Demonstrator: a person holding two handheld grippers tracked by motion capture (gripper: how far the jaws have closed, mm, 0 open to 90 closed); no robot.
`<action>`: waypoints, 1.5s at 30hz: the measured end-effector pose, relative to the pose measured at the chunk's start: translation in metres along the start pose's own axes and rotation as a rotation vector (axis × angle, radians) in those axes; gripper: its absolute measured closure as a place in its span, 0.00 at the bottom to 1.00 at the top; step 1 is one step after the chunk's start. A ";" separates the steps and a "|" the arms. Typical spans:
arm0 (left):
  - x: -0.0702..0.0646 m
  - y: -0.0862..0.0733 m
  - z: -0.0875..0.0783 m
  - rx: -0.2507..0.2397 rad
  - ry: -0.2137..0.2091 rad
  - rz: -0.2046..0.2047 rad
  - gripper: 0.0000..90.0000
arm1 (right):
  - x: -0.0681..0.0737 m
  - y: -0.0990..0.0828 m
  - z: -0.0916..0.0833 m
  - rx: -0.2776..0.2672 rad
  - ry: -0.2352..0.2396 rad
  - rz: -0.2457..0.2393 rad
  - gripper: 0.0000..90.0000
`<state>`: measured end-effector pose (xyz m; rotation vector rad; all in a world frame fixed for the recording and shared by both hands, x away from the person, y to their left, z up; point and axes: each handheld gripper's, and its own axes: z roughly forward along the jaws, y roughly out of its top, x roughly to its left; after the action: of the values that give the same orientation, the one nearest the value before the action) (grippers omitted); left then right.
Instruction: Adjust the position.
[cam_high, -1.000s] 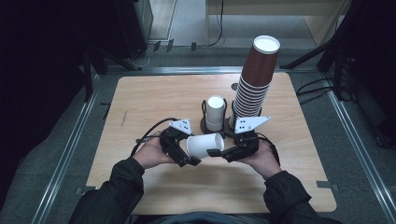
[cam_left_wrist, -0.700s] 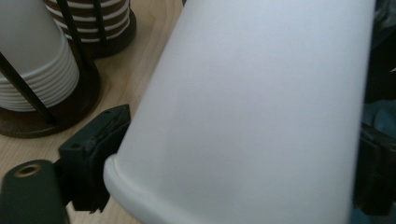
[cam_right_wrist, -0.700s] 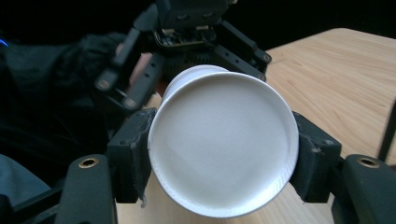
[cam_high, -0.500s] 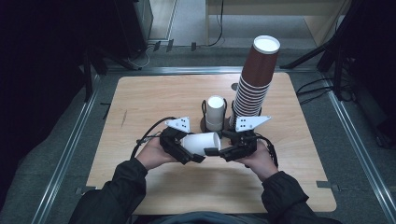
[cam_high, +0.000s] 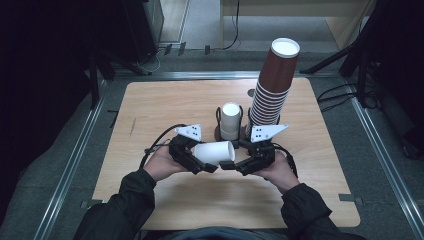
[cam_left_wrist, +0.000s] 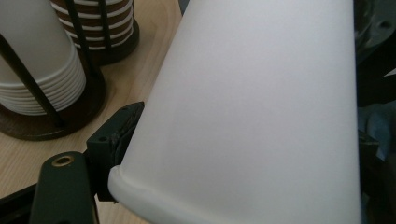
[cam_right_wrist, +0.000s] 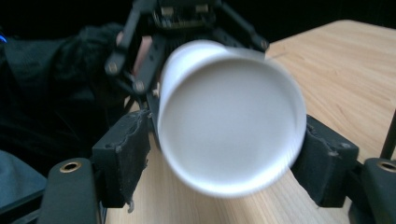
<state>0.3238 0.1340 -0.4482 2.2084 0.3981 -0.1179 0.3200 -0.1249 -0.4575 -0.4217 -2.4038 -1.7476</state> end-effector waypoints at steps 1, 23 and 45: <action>0.000 0.000 -0.003 -0.004 0.004 0.000 0.22 | 0.000 0.000 0.000 0.010 -0.002 0.000 0.28; 0.009 -0.004 -0.015 0.243 0.128 0.039 0.22 | 0.000 -0.013 0.015 0.272 -0.117 -0.088 0.27; 0.008 -0.006 0.021 0.456 0.116 0.080 0.22 | 0.000 -0.017 0.026 0.357 -0.128 -0.121 0.25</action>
<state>0.3309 0.1228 -0.4681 2.6868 0.3731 -0.0384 0.3156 -0.1055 -0.4813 -0.3565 -2.8103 -1.3223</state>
